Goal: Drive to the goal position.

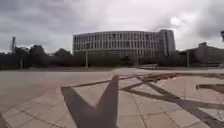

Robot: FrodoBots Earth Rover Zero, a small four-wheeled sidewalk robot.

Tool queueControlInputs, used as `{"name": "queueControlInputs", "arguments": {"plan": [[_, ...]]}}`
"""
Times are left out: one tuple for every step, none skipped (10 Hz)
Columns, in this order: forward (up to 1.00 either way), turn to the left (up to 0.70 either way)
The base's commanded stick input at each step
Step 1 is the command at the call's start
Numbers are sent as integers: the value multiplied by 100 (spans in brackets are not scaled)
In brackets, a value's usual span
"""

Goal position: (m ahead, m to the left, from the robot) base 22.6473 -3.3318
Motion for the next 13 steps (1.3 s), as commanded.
{"name": "queueControlInputs", "arguments": {"plan": [[70,0],[70,0],[70,0],[70,0],[70,0],[70,0],[70,0],[70,0],[70,0],[70,0],[70,0],[70,0],[70,0]]}}
